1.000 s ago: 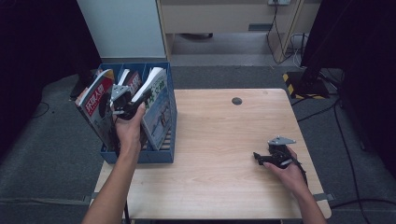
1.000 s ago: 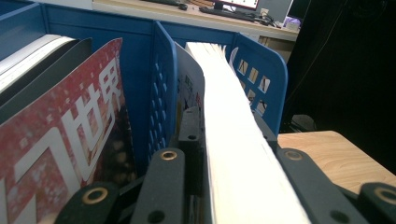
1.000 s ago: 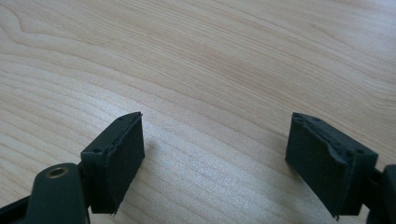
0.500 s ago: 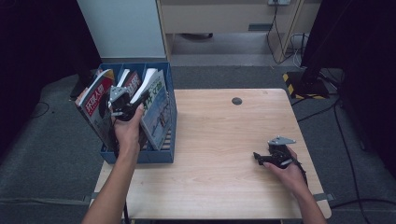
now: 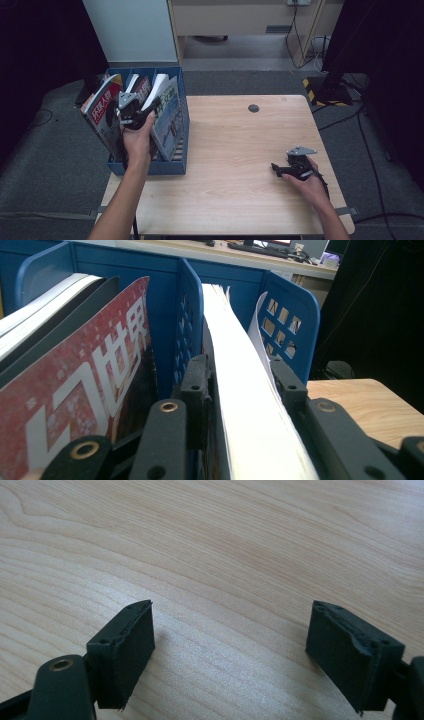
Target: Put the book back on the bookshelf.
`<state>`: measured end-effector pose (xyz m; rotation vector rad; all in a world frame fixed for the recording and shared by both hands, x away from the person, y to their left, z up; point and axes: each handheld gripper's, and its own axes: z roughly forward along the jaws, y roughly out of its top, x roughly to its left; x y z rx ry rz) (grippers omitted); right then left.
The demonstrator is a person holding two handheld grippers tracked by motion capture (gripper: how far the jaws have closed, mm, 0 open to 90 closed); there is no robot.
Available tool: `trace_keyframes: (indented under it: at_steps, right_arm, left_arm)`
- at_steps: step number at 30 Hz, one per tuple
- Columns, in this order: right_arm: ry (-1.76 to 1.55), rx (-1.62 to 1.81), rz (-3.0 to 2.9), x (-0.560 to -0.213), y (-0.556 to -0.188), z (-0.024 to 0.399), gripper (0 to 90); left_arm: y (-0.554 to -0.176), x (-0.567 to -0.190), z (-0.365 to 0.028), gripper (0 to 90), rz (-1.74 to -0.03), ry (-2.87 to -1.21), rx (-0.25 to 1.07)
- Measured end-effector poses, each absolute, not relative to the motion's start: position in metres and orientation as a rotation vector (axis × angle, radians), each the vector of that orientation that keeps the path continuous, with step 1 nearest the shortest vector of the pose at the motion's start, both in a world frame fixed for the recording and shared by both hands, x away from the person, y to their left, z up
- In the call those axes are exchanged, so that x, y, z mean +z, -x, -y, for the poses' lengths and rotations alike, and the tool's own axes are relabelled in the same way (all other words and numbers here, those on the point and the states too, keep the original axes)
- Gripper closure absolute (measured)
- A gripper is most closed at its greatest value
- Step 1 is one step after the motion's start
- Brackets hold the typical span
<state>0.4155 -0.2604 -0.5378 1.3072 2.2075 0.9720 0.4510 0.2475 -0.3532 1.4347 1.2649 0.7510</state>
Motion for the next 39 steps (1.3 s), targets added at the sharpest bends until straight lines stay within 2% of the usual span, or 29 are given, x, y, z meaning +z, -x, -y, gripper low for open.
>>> trace_keyframes:
  at_steps: [16,39]
  right_arm:
    - [-1.307,0.973,-2.206,-0.538,-0.415,0.260,19.5]
    - [-1.308,0.972,-2.208,-0.538,-0.415,0.260,19.5]
  left_arm:
    - [-0.446,-0.359,-0.245,53.5,-1.262,-1.461,0.724]
    - [-0.439,-0.370,-0.250,43.0,-1.265,-1.502,0.725]
